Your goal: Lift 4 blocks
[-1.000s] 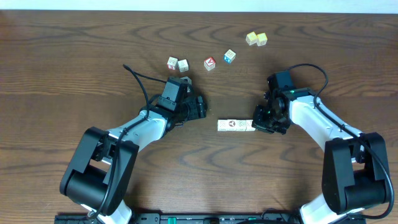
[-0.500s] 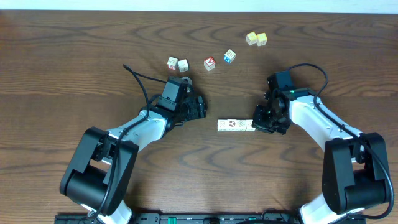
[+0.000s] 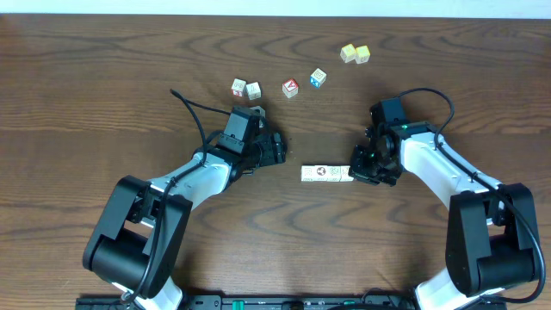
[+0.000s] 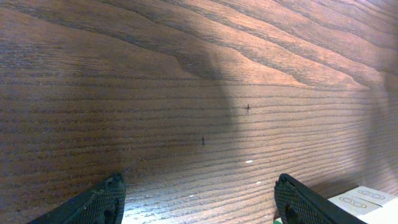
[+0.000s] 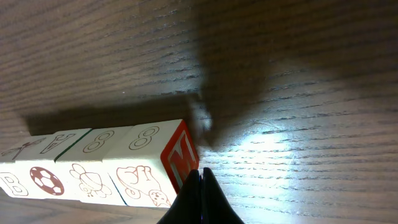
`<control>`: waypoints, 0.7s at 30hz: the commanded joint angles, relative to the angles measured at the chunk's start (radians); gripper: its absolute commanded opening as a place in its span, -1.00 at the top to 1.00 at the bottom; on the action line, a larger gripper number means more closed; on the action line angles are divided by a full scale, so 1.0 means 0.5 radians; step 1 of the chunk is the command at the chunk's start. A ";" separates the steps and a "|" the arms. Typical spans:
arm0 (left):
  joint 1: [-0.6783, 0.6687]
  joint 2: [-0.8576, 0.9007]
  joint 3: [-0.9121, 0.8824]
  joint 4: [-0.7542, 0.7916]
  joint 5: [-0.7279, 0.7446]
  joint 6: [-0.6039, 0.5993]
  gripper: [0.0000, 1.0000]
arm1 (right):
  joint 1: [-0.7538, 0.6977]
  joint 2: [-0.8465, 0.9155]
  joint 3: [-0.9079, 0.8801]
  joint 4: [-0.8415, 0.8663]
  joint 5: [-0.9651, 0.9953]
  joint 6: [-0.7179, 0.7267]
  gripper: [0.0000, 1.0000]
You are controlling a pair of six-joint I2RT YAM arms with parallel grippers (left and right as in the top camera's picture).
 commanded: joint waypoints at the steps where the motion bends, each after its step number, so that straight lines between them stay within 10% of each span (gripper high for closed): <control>1: 0.005 -0.032 -0.001 -0.014 -0.041 0.012 -0.55 | 0.019 0.018 -0.011 -0.002 -0.019 -0.036 0.98; 21: 0.005 -0.032 -0.001 -0.015 -0.041 0.012 -0.55 | 0.019 0.018 -0.011 -0.008 -0.052 -0.066 0.98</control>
